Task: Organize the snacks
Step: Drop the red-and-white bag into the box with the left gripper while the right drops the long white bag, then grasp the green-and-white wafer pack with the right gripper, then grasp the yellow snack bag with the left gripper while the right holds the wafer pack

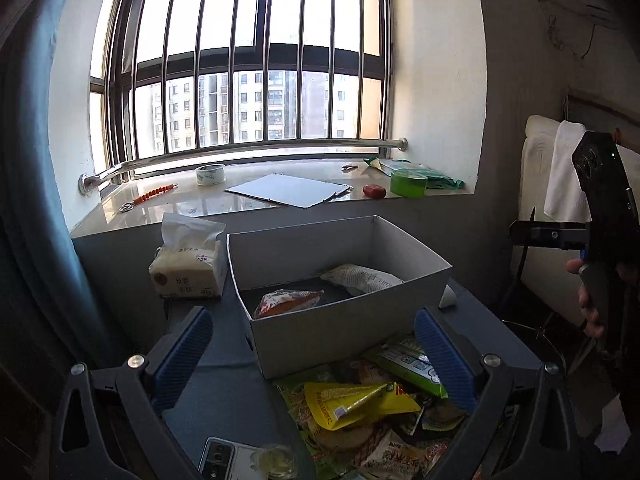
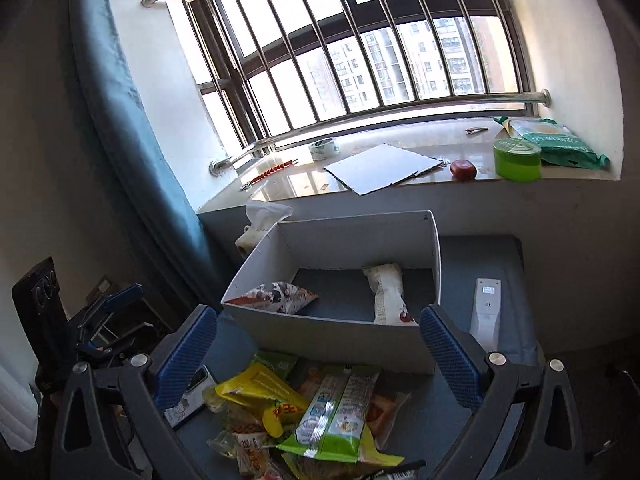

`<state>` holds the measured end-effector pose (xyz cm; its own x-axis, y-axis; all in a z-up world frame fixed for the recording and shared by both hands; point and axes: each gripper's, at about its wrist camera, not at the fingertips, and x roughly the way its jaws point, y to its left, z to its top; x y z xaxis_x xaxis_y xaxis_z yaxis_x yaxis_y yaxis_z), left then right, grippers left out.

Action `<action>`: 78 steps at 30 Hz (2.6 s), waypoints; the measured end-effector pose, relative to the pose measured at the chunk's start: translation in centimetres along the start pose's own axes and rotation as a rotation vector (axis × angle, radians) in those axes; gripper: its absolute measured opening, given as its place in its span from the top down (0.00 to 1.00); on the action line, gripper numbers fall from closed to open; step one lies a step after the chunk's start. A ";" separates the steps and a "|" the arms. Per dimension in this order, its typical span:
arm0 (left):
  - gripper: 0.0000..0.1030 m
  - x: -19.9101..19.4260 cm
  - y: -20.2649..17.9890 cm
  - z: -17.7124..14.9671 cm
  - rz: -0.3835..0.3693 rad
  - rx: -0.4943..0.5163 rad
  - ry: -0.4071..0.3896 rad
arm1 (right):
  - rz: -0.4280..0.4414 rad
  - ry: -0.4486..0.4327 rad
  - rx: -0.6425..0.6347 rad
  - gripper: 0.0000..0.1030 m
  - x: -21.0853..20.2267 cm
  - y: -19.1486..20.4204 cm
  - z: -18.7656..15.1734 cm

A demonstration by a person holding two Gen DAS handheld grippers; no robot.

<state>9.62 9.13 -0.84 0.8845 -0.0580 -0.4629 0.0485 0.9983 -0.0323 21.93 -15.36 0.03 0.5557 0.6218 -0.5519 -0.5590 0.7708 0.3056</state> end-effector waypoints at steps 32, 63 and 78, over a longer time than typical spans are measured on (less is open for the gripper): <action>0.00 -2.7 -3.8 -11.1 -0.116 -0.154 0.098 | -0.213 0.415 -0.102 0.00 12.0 2.6 -8.0; 0.23 14.0 -0.4 -8.0 -0.131 -0.432 0.420 | -0.039 0.133 0.094 0.38 -1.7 -0.2 -7.8; 1.00 17.3 -4.5 -4.8 -0.180 -0.300 0.383 | -0.019 0.118 0.180 0.38 -2.1 -3.4 -9.3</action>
<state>22.49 3.64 -12.98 0.6381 -0.2832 -0.7160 -0.0006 0.9297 -0.3683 16.87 -20.58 -7.07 0.4833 0.5944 -0.6427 -0.4242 0.8012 0.4220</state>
